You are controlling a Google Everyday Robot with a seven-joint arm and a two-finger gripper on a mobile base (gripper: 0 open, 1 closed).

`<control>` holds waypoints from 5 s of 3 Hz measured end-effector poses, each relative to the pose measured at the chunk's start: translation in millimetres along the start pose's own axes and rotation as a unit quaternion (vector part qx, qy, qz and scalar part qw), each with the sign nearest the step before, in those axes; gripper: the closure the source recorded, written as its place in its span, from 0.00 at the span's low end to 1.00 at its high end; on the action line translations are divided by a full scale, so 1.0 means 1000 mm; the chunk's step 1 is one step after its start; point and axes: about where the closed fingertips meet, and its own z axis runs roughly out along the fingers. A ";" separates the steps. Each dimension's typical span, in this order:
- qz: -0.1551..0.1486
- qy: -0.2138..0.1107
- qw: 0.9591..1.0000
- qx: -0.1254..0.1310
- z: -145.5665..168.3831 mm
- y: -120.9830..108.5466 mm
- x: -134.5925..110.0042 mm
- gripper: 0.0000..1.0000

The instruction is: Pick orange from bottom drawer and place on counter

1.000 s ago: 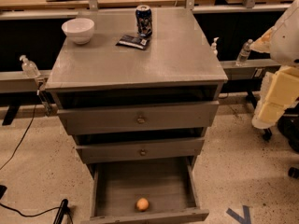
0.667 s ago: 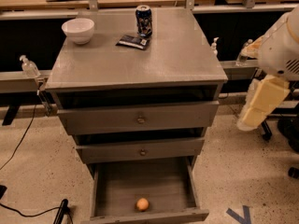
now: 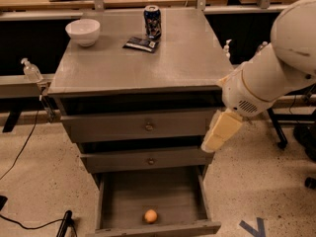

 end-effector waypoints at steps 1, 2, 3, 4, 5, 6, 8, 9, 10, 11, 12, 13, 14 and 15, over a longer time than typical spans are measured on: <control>0.000 -0.001 1.000 0.002 -0.001 -0.001 -0.001 0.00; -0.009 -0.007 0.999 -0.034 0.019 -0.002 -0.001 0.00; -0.014 -0.044 0.994 -0.103 0.076 0.020 0.007 0.00; 0.014 -0.170 0.972 -0.164 0.157 0.074 0.009 0.00; 0.014 -0.270 0.951 -0.153 0.216 0.102 0.000 0.00; -0.002 -0.295 0.947 -0.128 0.237 0.096 -0.005 0.00; -0.059 -0.284 0.949 -0.123 0.326 0.098 0.005 0.00; -0.130 -0.271 0.949 -0.093 0.400 0.112 0.027 0.00; -0.129 -0.272 0.949 -0.095 0.400 0.112 0.026 0.00; -0.116 -0.272 0.950 -0.101 0.418 0.115 0.044 0.00; -0.078 -0.284 0.948 -0.118 0.493 0.124 0.122 0.00; -0.059 -0.285 0.947 -0.137 0.537 0.135 0.162 0.00; -0.049 -0.285 0.946 -0.150 0.568 0.137 0.178 0.01; -0.038 -0.295 0.941 -0.159 0.603 0.129 0.176 0.13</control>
Offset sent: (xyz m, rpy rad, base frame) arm 0.0230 0.0137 -0.0456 0.0623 0.1460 0.1256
